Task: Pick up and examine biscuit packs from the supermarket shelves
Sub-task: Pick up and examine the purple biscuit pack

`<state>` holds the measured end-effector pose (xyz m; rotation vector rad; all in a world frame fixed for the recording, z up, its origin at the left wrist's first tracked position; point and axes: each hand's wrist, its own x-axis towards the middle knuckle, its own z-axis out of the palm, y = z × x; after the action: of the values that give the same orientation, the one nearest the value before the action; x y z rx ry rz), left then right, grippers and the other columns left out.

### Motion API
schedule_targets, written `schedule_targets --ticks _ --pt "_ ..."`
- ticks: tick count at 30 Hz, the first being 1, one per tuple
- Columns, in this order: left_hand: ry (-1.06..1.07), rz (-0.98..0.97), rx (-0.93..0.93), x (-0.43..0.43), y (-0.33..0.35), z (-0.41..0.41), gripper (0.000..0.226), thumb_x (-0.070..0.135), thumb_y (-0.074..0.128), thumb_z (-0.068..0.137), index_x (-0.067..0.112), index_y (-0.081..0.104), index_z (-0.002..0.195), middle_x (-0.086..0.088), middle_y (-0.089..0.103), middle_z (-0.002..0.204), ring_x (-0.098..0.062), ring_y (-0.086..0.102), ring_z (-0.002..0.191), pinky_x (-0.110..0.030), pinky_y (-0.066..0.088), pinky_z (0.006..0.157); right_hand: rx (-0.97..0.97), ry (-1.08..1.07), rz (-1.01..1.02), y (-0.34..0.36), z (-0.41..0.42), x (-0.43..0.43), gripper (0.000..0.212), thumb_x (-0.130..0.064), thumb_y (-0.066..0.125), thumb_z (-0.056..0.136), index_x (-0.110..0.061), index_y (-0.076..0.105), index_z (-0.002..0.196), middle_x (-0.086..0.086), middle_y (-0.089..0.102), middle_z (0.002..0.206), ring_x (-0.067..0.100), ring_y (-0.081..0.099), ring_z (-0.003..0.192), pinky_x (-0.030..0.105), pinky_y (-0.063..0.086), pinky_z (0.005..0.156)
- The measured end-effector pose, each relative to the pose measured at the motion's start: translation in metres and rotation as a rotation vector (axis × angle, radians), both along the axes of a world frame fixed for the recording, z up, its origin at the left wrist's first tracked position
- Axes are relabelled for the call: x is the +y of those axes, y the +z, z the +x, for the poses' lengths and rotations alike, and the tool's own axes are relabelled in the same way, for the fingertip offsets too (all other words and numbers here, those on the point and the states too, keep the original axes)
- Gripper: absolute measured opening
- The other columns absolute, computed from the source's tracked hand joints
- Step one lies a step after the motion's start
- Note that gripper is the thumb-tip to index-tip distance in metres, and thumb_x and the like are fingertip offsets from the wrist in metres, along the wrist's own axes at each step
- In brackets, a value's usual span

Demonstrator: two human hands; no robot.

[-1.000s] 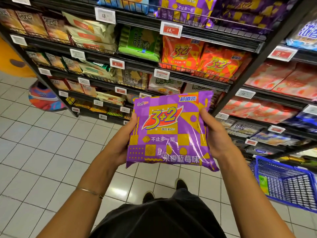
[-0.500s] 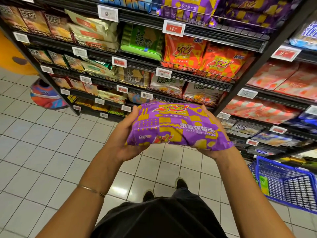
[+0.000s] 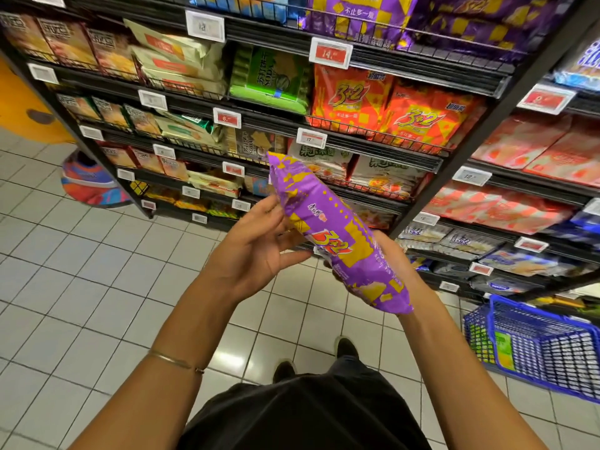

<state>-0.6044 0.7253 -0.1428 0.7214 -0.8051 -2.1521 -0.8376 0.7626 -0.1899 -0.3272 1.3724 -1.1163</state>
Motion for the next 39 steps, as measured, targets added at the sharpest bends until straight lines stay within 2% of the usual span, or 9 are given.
schedule_targets --ticks 4,8,11,16,21,24,28,33,39 --pt "0.014 -0.042 -0.339 0.004 0.005 -0.010 0.067 0.051 0.069 0.081 0.033 0.050 0.142 -0.001 0.074 0.121 -0.022 0.071 0.110 -0.050 0.056 0.091 -0.019 0.019 0.101 -0.009 0.006 0.007 0.020 -0.025 0.052 0.103 -0.005 0.055 0.107 0.017 0.048 0.095 0.027 0.046 0.089 0.033 0.045 0.077" --pt "-0.141 0.119 -0.371 0.013 0.005 -0.020 0.071 0.080 0.057 0.083 0.030 0.061 0.133 -0.008 0.070 0.129 -0.030 0.062 0.126 -0.070 0.037 0.110 -0.099 0.094 0.105 -0.015 0.012 0.015 0.052 -0.031 0.073 0.078 0.002 0.061 0.116 0.033 0.058 0.108 0.030 0.059 0.087 0.029 0.053 0.066" --pt "-0.104 0.217 -0.206 0.015 -0.003 -0.023 0.079 0.075 0.037 0.092 0.020 0.057 0.145 -0.019 0.061 0.145 -0.041 0.058 0.133 -0.071 0.045 0.104 -0.118 0.213 0.063 -0.011 0.017 0.017 0.025 -0.035 0.069 0.085 -0.014 0.082 0.084 0.008 0.078 0.087 0.022 0.076 0.074 0.029 0.061 0.064" --pt "-0.010 0.213 -0.217 0.012 -0.007 -0.020 0.083 0.075 0.050 0.090 0.017 0.051 0.151 -0.023 0.054 0.149 -0.040 0.053 0.139 -0.054 0.060 0.081 0.243 0.324 -0.099 -0.003 0.016 0.007 0.059 -0.066 0.070 0.080 -0.034 0.066 0.129 -0.007 0.074 0.122 0.024 0.068 0.121 0.050 0.052 0.104" --pt "-0.019 -0.054 -0.460 0.016 -0.009 -0.030 0.078 0.073 0.067 0.074 0.052 0.044 0.145 0.015 0.064 0.139 -0.015 0.064 0.125 -0.049 0.063 0.086 -0.172 0.205 -0.241 0.004 0.033 0.005 0.041 -0.045 0.050 0.104 -0.022 0.072 0.129 0.005 0.070 0.134 0.029 0.066 0.124 0.049 0.054 0.105" --pt "0.031 -0.195 -0.477 0.019 -0.013 -0.036 0.067 0.066 0.072 0.078 0.062 0.045 0.140 0.024 0.069 0.127 0.004 0.069 0.109 -0.021 0.061 0.073 -0.484 0.117 -0.268 0.005 0.039 0.010 0.049 -0.042 0.039 0.105 -0.015 0.076 0.123 0.010 0.073 0.128 0.028 0.070 0.117 0.044 0.058 0.098" --pt "0.182 -0.252 -0.570 0.019 -0.018 -0.032 0.042 0.045 0.080 0.085 0.074 0.055 0.103 0.009 0.052 0.132 0.019 0.065 0.092 -0.005 0.052 0.065 -0.575 0.060 -0.171 0.016 0.049 0.023 0.064 -0.056 0.035 0.104 -0.011 0.052 0.147 0.009 0.055 0.131 0.024 0.056 0.120 0.039 0.029 0.119" --pt "0.217 -0.030 -0.588 0.019 -0.030 -0.031 0.069 0.041 0.090 0.077 0.028 0.047 0.129 0.002 0.070 0.126 -0.013 0.073 0.107 -0.025 0.059 0.077 -0.569 0.150 -0.568 0.030 0.046 0.029 0.075 -0.057 0.000 0.103 -0.018 0.039 0.155 -0.003 0.045 0.156 0.007 0.032 0.147 0.027 -0.001 0.123" --pt "0.126 0.198 -0.270 0.020 -0.036 -0.027 0.065 0.035 0.077 0.086 0.008 0.059 0.141 -0.015 0.071 0.132 -0.037 0.065 0.126 -0.054 0.056 0.100 -0.552 0.031 -0.260 -0.002 0.024 0.024 0.046 -0.042 0.043 0.106 -0.014 0.077 0.118 0.013 0.073 0.127 0.031 0.069 0.117 0.049 0.054 0.102"
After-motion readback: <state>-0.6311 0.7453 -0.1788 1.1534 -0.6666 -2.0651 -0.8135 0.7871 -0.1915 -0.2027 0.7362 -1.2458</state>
